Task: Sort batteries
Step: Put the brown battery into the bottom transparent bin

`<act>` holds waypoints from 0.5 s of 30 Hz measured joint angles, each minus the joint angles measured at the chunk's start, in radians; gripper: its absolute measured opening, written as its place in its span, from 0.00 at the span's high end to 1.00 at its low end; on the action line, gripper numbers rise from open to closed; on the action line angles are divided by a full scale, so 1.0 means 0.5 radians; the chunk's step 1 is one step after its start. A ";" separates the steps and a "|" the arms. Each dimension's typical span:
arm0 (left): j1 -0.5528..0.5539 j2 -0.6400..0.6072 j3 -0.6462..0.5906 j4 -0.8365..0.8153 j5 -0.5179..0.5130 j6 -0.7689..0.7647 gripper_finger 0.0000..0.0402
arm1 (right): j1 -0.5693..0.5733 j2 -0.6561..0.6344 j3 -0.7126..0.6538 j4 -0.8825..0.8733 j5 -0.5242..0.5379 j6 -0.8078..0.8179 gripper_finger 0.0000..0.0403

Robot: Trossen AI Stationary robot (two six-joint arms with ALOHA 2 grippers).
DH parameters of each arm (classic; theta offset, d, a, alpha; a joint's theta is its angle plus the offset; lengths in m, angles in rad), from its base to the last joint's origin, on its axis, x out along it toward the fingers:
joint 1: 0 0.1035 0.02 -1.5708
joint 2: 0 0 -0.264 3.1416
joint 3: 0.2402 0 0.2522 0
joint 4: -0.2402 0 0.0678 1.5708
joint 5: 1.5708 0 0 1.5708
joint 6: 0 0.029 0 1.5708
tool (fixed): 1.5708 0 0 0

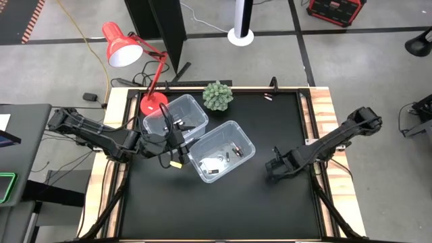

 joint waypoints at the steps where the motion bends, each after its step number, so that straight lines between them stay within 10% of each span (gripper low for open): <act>1: 0.000 0.000 0.000 0.000 0.000 0.000 0.45 | 0.032 0.000 0.039 -0.074 0.028 -0.012 0.25; 6: 0.006 0.000 0.000 -0.001 0.000 0.000 0.45 | 0.202 -0.001 0.177 -0.389 0.198 -0.020 0.44; 12: 0.042 0.005 0.000 -0.034 0.000 -0.028 0.45 | 0.447 -0.076 0.199 -0.523 0.663 0.010 0.93; 15: 0.060 0.031 0.000 -0.036 0.000 -0.039 0.45 | 0.572 -0.197 0.199 -0.538 0.902 0.007 0.96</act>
